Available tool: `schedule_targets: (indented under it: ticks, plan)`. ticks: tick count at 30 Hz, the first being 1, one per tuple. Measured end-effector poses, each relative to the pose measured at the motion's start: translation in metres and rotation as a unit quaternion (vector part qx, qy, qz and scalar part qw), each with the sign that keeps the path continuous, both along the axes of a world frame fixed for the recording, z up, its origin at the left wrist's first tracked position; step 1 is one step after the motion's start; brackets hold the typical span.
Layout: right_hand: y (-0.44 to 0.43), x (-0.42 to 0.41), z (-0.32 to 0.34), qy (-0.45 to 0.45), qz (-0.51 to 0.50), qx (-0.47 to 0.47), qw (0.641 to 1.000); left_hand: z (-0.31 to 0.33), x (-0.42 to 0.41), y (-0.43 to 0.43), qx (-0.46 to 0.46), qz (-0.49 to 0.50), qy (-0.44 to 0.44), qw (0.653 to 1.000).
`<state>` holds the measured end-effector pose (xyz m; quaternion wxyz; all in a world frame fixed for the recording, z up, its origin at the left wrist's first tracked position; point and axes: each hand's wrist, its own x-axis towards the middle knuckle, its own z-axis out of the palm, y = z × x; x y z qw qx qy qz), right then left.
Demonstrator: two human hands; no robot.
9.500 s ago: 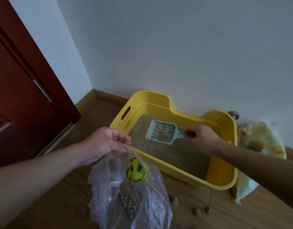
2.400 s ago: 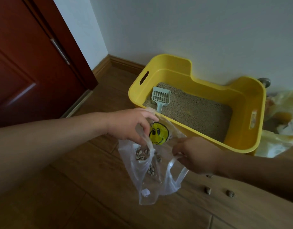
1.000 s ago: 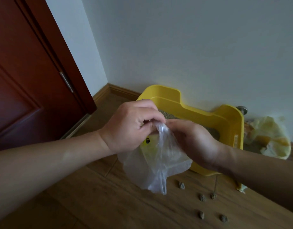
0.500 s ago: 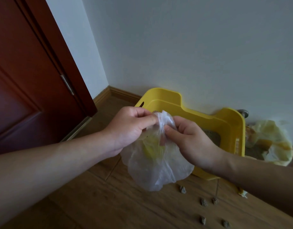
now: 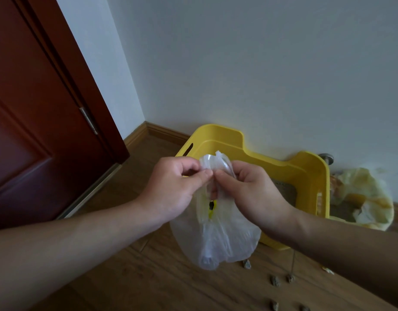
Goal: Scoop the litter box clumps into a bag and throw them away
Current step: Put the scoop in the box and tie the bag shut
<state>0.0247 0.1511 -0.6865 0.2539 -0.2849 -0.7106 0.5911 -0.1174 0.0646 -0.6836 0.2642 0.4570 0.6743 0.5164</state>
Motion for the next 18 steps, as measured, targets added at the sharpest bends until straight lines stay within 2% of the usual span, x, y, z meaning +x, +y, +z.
schedule_targets:
  ticks: [5,8,10,13,18]
  plan:
    - [0.010,0.002,-0.002,-0.019,-0.041,-0.012,0.999,0.006,-0.007,-0.002,0.020,-0.072,0.030,0.997]
    - [0.012,0.003,-0.002,-0.059,0.017,0.001,0.998,0.011,-0.004,-0.002,0.026,-0.140,0.071,0.987]
    - [0.010,0.004,-0.003,-0.076,0.063,0.048,0.994,0.008,-0.002,0.000,0.035,-0.126,0.103,0.986]
    - [0.008,0.005,-0.004,-0.081,0.111,0.095,0.986,0.004,-0.003,0.002,0.033,-0.111,0.098,0.988]
    - [0.012,0.007,0.000,-0.069,0.154,0.047,0.985,0.002,-0.003,0.002,0.012,-0.062,0.049,0.997]
